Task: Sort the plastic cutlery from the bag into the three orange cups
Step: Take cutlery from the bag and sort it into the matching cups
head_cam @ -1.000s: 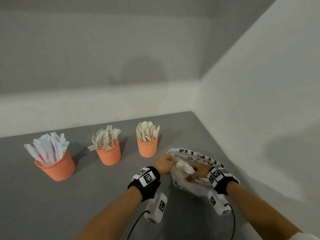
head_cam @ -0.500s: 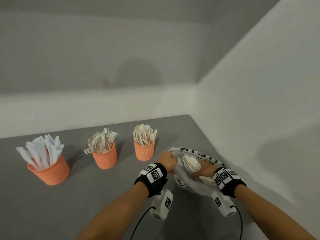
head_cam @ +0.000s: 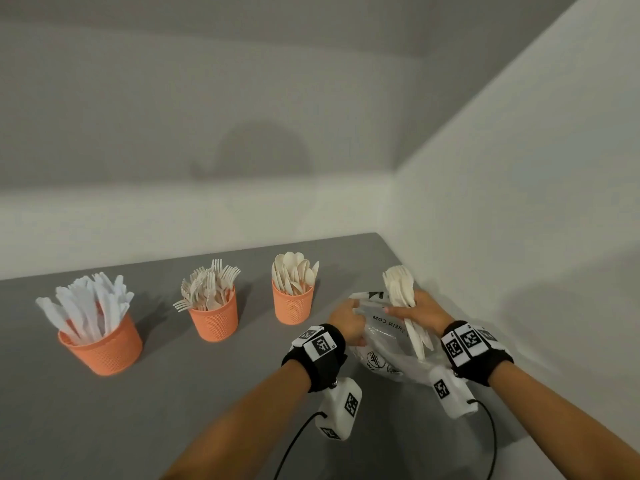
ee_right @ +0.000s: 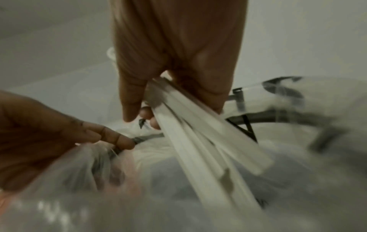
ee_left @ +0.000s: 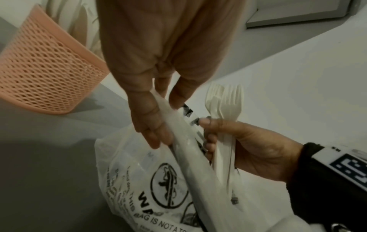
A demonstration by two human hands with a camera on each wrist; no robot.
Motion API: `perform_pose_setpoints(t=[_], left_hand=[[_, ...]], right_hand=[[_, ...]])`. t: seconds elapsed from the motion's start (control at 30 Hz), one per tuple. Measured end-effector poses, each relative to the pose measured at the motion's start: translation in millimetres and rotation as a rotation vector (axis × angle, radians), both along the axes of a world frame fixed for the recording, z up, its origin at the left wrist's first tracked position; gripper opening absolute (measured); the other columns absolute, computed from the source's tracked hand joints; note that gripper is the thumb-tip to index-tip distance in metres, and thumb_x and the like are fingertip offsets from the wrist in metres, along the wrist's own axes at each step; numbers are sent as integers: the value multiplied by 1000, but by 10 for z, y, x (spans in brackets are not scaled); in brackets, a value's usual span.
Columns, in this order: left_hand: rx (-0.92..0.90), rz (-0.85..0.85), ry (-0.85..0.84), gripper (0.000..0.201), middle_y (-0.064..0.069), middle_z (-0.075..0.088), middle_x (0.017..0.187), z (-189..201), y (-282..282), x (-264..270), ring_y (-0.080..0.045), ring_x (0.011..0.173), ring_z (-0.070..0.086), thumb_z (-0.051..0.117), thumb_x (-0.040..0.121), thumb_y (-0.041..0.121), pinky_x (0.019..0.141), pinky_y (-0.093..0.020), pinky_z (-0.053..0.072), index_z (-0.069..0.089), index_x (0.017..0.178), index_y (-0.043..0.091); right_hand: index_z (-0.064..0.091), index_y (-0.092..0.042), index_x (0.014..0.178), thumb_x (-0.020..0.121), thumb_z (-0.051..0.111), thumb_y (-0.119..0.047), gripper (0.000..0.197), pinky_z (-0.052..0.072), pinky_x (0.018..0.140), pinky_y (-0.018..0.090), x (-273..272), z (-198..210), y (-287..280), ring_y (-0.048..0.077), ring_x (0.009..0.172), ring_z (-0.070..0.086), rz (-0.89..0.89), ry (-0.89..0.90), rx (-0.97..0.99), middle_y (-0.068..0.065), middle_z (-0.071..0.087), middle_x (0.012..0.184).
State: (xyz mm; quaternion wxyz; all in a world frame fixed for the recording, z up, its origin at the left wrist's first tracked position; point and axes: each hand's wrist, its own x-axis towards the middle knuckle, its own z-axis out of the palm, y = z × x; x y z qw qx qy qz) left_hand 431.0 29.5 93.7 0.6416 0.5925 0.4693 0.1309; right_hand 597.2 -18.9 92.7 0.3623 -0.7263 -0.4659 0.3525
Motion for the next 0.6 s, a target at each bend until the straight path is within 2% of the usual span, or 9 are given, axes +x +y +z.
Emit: perform_pose_setpoints(t=[0.03,0.07,0.13,0.17,0.23,0.3,0.4,0.47,0.6], left_hand=[[36,-17,9,38,-16,56,120,0,3,-18,-23,89,58,39,93,5,72,-33,55,44,129,13],[84,-43,25,39,-15,53,126,-3,10,-33,-25,97,58,41,93,8,76,-33,54,44,131,13],[228,-107,59,33,-12,53,128,19,43,-98,-26,113,54,41,95,14,88,-32,47,50,127,8],[293,-103,53,31,-11,56,123,27,60,-144,-25,112,54,42,96,15,91,-30,43,55,122,5],[341,6,-26,24,-10,59,101,38,100,-265,-22,92,56,42,96,14,84,-31,42,62,105,5],[240,187,-159,23,-5,55,83,37,142,-412,-16,67,50,41,95,11,68,-30,42,60,84,15],[-77,381,-342,22,-5,53,71,16,186,-665,-14,58,48,43,94,10,53,-23,43,56,77,13],[-279,419,-430,23,-9,56,74,21,179,-868,-17,62,53,38,96,16,56,-25,46,54,81,8],[-553,481,-554,50,-19,60,90,-84,204,-1282,-27,81,58,26,100,42,75,-36,47,54,94,1]], right_hand=[[60,-11,82,79,72,-11,12,50,58,23,-10,32,27,14,56,55,-48,29,46,3,60,65],[58,-12,78,80,71,-13,13,50,57,27,-33,80,55,13,50,54,-95,51,95,2,58,58],[55,-11,71,84,67,-14,18,50,53,25,-98,196,115,7,40,51,-168,83,201,-5,54,45],[53,-10,67,86,64,-12,23,48,49,21,-146,262,149,5,37,49,-198,96,251,-5,52,41],[49,-9,63,88,61,-11,28,45,48,17,-293,399,233,5,37,46,-226,134,340,-6,49,39],[48,-11,63,89,60,-11,28,44,49,19,-501,525,341,6,38,45,-222,217,417,-7,48,39],[48,-11,68,90,57,-8,24,42,46,19,-915,636,511,5,37,44,-198,372,489,-8,47,39],[49,-11,69,90,58,-8,23,42,46,17,-1249,658,602,5,37,45,-162,449,507,-8,46,40],[49,-14,56,87,60,-4,34,44,51,22,-1871,520,738,6,38,46,-167,488,502,-7,47,39]])
